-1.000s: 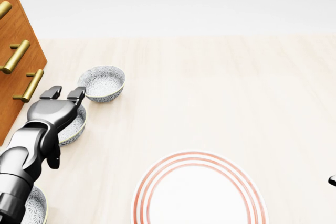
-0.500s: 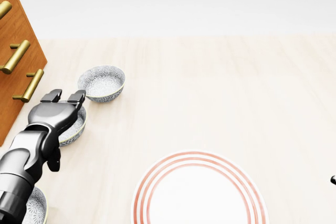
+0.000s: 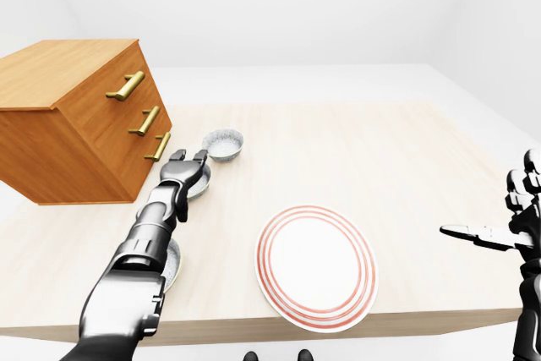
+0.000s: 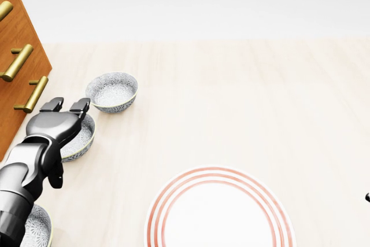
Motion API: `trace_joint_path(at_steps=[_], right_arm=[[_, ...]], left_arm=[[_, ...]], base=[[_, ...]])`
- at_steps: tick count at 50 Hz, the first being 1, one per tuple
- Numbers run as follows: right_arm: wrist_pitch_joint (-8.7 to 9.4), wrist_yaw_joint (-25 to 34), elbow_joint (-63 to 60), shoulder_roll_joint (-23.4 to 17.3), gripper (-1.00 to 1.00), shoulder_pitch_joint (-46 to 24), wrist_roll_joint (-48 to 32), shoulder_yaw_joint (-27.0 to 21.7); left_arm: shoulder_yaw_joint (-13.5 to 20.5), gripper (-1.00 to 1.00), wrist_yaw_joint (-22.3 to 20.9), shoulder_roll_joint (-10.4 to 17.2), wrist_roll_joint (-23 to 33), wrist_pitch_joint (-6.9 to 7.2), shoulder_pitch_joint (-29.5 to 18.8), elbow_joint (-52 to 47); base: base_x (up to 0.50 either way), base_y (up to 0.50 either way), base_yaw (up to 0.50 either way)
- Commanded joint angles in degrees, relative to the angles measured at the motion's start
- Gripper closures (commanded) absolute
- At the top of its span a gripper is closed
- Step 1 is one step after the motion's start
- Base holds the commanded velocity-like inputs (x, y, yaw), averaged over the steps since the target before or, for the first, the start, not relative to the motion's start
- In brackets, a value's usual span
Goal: Put the bowl in the middle on the plate.
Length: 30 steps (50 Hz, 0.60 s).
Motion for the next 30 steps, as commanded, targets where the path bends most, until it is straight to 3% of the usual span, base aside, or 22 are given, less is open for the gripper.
trace_joint_path(at_steps=[1,30], right_arm=[[0.00,-0.07,0.70,-0.07,-1.00,-0.07,-0.01,-0.04],[0.00,-0.24,-0.44,0.19,-1.00,0.26,0.56,-0.60]], left_arm=[[0.06,-1.00,-0.28,-0.04,-0.18,0.00,0.10,-0.18],[-0.55,-1.00,-0.26,-0.14,-0.05,0.00,-1.21,3.55]], base=[[0.00,0.00,0.00],[0.00,0.00,0.00]])
